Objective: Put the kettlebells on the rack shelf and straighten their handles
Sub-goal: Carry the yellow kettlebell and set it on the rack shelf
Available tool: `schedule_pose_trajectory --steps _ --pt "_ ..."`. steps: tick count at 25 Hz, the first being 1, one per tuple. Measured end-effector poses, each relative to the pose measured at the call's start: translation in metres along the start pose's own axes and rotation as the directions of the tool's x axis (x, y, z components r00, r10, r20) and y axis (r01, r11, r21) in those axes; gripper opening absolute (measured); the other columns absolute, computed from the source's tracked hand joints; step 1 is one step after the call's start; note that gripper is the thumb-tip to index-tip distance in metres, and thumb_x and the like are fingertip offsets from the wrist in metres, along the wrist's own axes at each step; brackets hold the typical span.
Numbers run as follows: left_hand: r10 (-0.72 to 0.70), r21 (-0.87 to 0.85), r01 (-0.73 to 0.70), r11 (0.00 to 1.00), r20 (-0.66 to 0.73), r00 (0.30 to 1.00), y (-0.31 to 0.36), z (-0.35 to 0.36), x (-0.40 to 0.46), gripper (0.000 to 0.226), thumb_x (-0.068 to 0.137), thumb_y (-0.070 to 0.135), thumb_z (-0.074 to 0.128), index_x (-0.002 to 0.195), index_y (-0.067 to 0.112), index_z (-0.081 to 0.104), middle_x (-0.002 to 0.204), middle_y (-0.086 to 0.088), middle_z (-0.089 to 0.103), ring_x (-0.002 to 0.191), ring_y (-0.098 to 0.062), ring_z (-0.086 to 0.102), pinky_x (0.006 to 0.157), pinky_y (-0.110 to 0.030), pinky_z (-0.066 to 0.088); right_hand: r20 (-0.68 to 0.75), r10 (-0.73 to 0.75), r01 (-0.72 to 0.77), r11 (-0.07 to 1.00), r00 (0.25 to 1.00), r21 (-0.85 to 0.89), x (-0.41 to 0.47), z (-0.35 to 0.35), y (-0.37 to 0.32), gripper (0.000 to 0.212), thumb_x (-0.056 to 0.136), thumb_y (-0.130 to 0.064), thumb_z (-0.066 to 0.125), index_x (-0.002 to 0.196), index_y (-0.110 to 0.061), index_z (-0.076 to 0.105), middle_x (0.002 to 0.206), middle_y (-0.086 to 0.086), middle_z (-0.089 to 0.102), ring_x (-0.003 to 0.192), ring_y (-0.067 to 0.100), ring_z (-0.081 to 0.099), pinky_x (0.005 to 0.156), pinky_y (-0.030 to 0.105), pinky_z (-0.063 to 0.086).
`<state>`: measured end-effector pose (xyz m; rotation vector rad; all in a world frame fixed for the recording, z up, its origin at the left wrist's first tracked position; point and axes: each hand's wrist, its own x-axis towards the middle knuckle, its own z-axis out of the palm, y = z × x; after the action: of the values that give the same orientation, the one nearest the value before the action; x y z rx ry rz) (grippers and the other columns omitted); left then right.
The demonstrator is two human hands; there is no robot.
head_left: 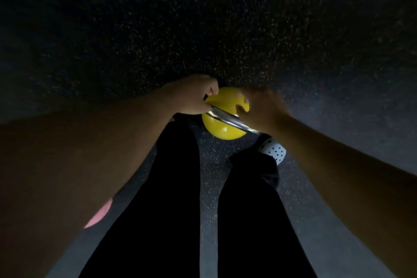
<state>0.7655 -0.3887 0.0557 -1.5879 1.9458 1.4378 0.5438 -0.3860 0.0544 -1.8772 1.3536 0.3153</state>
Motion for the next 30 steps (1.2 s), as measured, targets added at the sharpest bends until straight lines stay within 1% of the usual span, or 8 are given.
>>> schedule_pose_trajectory --steps 3,5,8,13,16,21,27,30 --pt "-0.038 0.179 0.022 0.984 0.087 0.995 0.001 0.05 0.02 0.058 0.073 0.02 0.072 0.127 0.023 0.052 0.127 0.0 0.052 0.117 -0.023 0.049 0.093 -0.041 0.048 0.177 0.057 -0.037 0.993 0.983 -0.115 -0.017 0.048 0.035 0.057 0.083 -0.054 0.063 0.127 -0.02 0.05 0.12 0.012 0.058 0.113 0.036 0.053 0.09 0.044 0.047" --pt "-0.034 0.292 -0.004 0.956 0.122 0.992 -0.005 0.077 0.038 0.047 0.077 0.023 0.071 0.12 0.017 0.054 0.126 -0.003 0.054 0.115 -0.025 0.049 0.089 -0.039 0.047 0.221 0.095 -0.08 0.994 0.971 -0.072 -0.017 0.071 0.056 0.053 0.084 -0.048 0.068 0.122 -0.016 0.052 0.118 0.013 0.055 0.11 0.035 0.052 0.088 0.043 0.049" --pt "-0.033 0.253 0.007 0.967 0.101 0.994 -0.017 0.096 0.061 0.03 0.084 0.037 0.073 0.093 0.016 0.053 0.111 -0.009 0.061 0.103 -0.027 0.056 0.077 -0.035 0.043 0.24 0.084 -0.108 0.99 0.967 0.087 0.0 0.086 0.075 0.032 0.087 -0.036 0.068 0.107 -0.011 0.061 0.104 0.014 0.063 0.088 0.029 0.059 0.07 0.033 0.047" --pt "-0.005 0.187 -0.014 0.982 0.101 0.995 -0.021 0.088 0.07 0.015 0.08 0.027 0.074 0.083 0.017 0.063 0.083 -0.001 0.061 0.08 -0.025 0.062 0.064 -0.035 0.047 0.322 0.09 -0.158 0.969 0.943 0.19 0.016 0.081 0.065 0.019 0.083 -0.03 0.07 0.085 -0.015 0.059 0.085 0.012 0.06 0.078 0.032 0.061 0.061 0.033 0.044" --pt "-0.006 0.048 0.006 0.999 0.005 1.0 -0.016 0.067 0.053 0.013 0.073 0.031 0.071 0.068 0.024 0.061 0.066 0.005 0.059 0.065 -0.02 0.061 0.056 -0.035 0.049 0.252 0.118 -0.158 0.976 0.96 0.146 0.023 0.049 0.047 0.016 0.075 -0.032 0.073 0.08 -0.02 0.064 0.075 0.007 0.06 0.071 0.028 0.062 0.057 0.031 0.046" --pt "-0.031 -0.099 0.015 0.995 -0.162 0.986 -0.008 0.01 0.015 0.02 0.067 0.043 0.069 0.068 0.024 0.064 0.066 0.002 0.063 0.065 -0.019 0.065 0.053 -0.026 0.042 0.166 0.054 -0.059 0.998 0.985 0.024 0.035 -0.03 -0.004 0.022 0.069 -0.037 0.072 0.084 -0.021 0.071 0.074 0.004 0.064 0.073 0.026 0.067 0.059 0.032 0.054" --pt "0.028 -0.075 -0.055 0.996 -0.318 0.948 -0.033 -0.132 -0.026 0.017 0.072 0.04 0.071 0.074 0.023 0.069 0.072 -0.001 0.068 0.064 -0.019 0.065 0.05 -0.028 0.046 -0.053 -0.046 0.038 0.987 0.998 -0.153 0.075 -0.126 -0.111 0.034 0.07 -0.047 0.067 0.088 -0.019 0.073 0.074 0.005 0.068 0.07 0.027 0.067 0.053 0.027 0.044" --pt "0.059 -0.024 -0.075 0.997 -0.394 0.917 -0.061 -0.213 -0.049 0.017 0.073 0.039 0.071 0.067 0.025 0.062 0.071 -0.001 0.069 0.063 -0.018 0.064 0.051 -0.028 0.046 -0.134 -0.132 0.102 0.972 0.982 -0.212 0.11 -0.175 -0.183 0.03 0.071 -0.046 0.066 0.075 -0.017 0.07 0.063 -0.001 0.061 0.063 0.023 0.064 0.052 0.027 0.042"
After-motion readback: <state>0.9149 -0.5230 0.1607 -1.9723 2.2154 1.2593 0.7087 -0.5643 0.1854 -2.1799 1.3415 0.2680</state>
